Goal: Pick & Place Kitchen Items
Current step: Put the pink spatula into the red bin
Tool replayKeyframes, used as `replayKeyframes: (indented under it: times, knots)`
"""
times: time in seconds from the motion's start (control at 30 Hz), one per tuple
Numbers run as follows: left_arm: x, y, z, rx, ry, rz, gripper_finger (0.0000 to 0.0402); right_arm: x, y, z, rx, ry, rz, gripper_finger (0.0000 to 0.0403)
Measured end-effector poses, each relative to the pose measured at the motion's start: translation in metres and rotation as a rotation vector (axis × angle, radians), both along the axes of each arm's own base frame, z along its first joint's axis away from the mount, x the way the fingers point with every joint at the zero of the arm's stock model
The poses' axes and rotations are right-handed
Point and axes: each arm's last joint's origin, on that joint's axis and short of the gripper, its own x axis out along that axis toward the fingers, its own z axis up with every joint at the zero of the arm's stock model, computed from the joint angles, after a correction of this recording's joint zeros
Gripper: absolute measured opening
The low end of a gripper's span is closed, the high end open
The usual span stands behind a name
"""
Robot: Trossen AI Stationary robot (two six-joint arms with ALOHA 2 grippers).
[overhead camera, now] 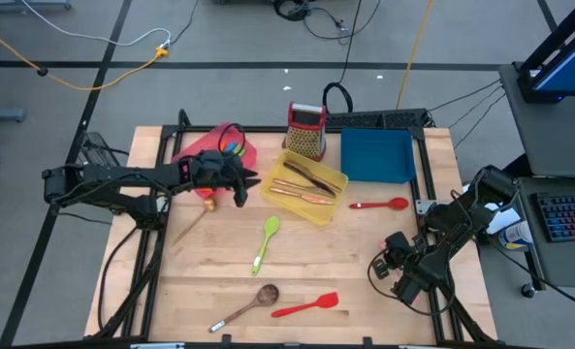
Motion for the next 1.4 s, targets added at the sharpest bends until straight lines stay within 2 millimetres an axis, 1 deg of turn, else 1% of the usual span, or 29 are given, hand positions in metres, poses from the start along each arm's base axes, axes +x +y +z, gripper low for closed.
replayKeyframes:
  times: [0.2, 0.33, 0.5, 0.7, 0.97, 1.13, 1.4]
  knots:
    - [0.007, -0.015, 0.008, 0.066, -0.080, -0.099, 0.0134, 0.011, 0.011, 0.009, -0.017, -0.087, 0.066, 0.0046]
    - [0.010, -0.025, 0.010, 0.096, -0.091, -0.151, 0.0134, 0.020, 0.015, 0.008, 0.003, -0.158, 0.111, 0.0043]
    - [0.010, -0.032, 0.008, 0.095, -0.080, -0.179, 0.0134, 0.030, 0.013, 0.004, -0.015, -0.207, 0.224, 0.0041]
    - [0.011, -0.034, 0.008, 0.097, -0.077, -0.190, 0.0134, 0.043, 0.008, 0.005, -0.051, -0.191, 0.291, 0.0038]
    - [0.011, -0.038, 0.008, 0.088, -0.073, -0.205, 0.0134, 0.058, 0.010, 0.007, -0.035, -0.206, 0.410, 0.0038]
    - [0.011, -0.040, 0.006, 0.085, -0.059, -0.214, 0.0134, 0.062, 0.013, 0.008, -0.017, -0.202, 0.480, 0.0038]
    - [0.010, -0.041, 0.003, 0.076, -0.028, -0.216, 0.0134, 0.062, 0.016, 0.008, 0.023, -0.174, 0.540, 0.0039]
